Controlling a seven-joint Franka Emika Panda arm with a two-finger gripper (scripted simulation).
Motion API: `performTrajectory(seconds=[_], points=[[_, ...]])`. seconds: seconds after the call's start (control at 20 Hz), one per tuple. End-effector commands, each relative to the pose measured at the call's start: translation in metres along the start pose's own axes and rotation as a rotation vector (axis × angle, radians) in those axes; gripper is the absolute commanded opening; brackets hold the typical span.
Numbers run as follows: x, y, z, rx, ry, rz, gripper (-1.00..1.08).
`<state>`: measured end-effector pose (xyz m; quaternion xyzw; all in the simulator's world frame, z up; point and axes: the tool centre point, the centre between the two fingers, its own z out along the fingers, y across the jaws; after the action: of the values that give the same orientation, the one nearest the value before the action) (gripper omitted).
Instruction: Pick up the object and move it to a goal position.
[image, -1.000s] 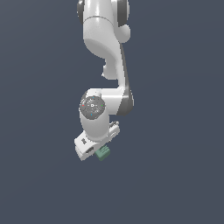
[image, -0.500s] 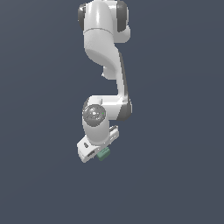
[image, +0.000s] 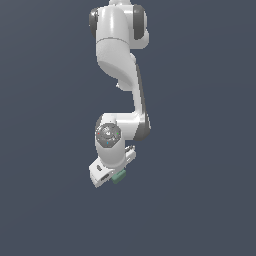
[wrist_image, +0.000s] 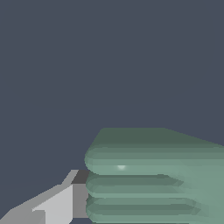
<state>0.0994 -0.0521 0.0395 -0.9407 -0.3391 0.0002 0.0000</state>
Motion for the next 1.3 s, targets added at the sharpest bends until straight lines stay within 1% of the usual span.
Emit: performTrajectory(seconds=[0.0, 0.45, 0.7, 1.0, 1.25], points=[[0.000, 0.000, 0.000, 0.000, 0.000, 0.000, -1.00], [0.000, -0.001, -0.001, 0.000, 0.000, 0.000, -1.00], [0.004, -0.011, -0.010, 0.000, 0.000, 0.000, -1.00], [0.015, -0.040, -0.036, 0.000, 0.000, 0.000, -1.00], [0.031, -0.080, -0.072, -0.001, -0.001, 0.000, -1.00]])
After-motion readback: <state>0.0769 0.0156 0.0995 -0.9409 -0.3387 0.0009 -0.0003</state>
